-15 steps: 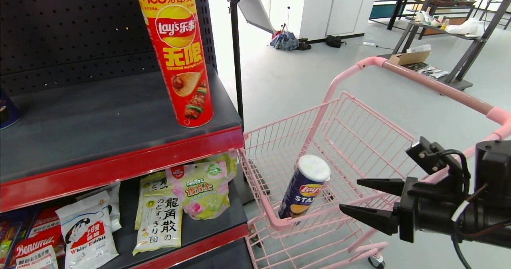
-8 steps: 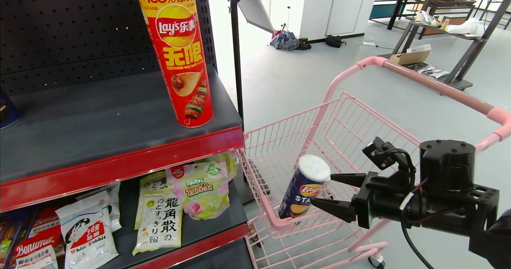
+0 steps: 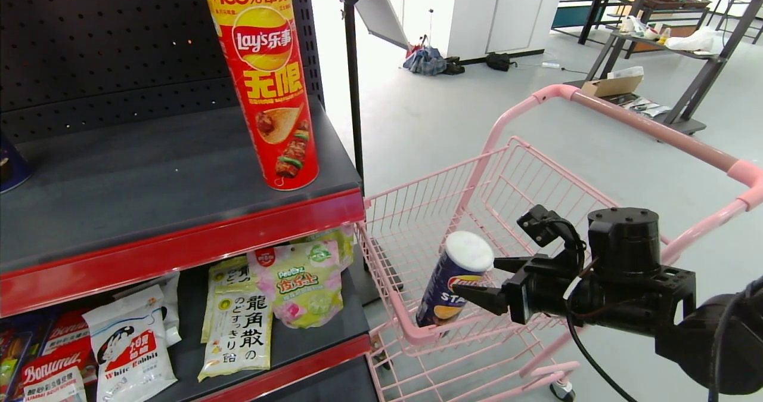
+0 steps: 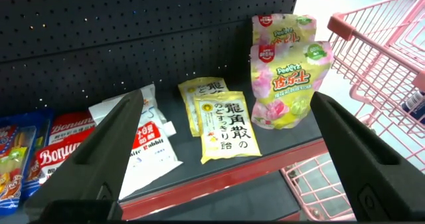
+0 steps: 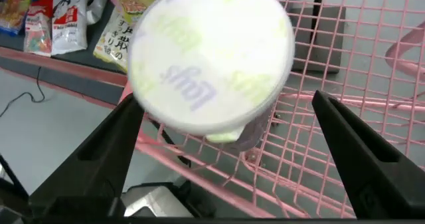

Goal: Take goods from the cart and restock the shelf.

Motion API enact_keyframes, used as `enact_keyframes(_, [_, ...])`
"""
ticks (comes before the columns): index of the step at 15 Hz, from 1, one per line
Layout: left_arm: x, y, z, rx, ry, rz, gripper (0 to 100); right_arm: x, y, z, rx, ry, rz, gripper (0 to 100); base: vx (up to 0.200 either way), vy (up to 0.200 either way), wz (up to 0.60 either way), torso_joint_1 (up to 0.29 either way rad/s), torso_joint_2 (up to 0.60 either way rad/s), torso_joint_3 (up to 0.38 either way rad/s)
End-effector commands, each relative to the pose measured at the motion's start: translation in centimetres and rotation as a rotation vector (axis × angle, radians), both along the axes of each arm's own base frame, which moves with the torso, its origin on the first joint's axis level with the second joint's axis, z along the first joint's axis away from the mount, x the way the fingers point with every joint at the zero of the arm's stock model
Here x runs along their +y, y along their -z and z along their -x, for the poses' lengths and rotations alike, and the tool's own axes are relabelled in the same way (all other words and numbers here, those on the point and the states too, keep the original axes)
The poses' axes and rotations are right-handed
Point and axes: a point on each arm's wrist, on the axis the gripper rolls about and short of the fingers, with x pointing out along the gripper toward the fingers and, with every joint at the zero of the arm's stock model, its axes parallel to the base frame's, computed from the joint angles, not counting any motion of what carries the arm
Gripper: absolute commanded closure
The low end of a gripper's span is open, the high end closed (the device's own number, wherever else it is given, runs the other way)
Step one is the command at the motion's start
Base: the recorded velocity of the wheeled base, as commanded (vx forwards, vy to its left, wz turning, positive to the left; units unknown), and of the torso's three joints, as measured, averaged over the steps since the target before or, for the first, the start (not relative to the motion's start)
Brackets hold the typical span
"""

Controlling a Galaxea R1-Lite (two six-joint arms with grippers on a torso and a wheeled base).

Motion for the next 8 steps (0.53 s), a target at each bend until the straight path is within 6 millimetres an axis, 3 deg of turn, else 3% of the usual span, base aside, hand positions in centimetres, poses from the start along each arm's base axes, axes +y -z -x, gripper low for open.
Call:
enact_keyframes(1, [0.0,0.0,0.0,0.000,-0.001,0.000,0,0.5,0.4,-1.1,0.016,0.024,-0.008,0,0.000,0.000,0.00,0.000,0.00,0.000])
enact_keyframes(8, [0.0,0.0,0.0,0.000,-0.001,0.000,0,1.6,1.2,-3.5,0.002,0.066,0.002,0,0.000,0.000,0.00,0.000,0.00,0.000])
